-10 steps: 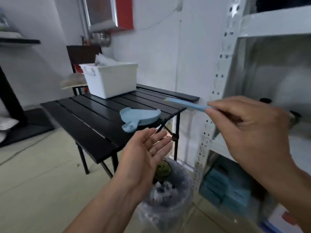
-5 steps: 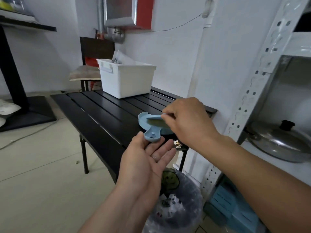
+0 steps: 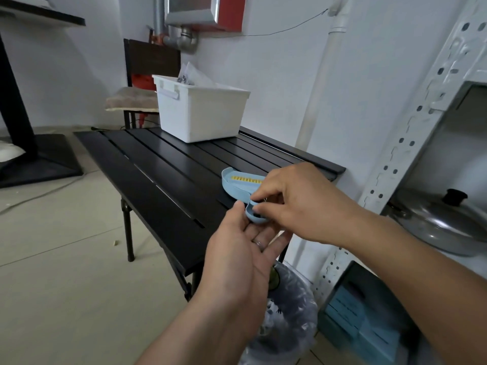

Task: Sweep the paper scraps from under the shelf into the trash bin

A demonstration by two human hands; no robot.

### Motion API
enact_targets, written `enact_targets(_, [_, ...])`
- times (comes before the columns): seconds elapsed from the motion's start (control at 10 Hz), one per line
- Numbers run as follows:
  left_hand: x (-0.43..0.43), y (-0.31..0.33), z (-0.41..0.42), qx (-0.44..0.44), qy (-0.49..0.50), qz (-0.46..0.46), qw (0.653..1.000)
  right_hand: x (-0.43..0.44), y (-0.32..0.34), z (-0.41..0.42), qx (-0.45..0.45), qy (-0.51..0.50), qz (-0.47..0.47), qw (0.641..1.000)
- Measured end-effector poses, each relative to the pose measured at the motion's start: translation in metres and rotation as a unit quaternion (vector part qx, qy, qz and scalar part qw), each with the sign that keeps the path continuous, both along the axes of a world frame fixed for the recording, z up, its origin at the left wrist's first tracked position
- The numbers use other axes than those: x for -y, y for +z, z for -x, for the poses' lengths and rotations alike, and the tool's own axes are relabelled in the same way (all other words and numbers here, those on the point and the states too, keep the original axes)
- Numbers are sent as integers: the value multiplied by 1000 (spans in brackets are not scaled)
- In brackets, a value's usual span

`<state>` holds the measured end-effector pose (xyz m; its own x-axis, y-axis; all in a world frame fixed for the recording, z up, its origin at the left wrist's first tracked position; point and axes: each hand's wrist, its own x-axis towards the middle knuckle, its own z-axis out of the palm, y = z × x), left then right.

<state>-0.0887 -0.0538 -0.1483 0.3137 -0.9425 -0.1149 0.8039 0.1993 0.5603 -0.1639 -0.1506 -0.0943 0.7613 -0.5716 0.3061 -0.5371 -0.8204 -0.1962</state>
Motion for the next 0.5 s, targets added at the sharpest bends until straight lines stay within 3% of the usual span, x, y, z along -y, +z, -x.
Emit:
enact_targets(0.2, [-1, -1, -2, 6, 5, -11, 1000, 2, -2, 2, 14, -14, 15, 1000])
enact_targets(0.4, [-14, -15, 13, -23, 2, -94, 995, -28, 2, 77, 210, -98, -27, 973])
enact_targets(0.5, [-26, -37, 50, 26, -64, -164, 984, -53, -12, 134, 271, -159, -108, 943])
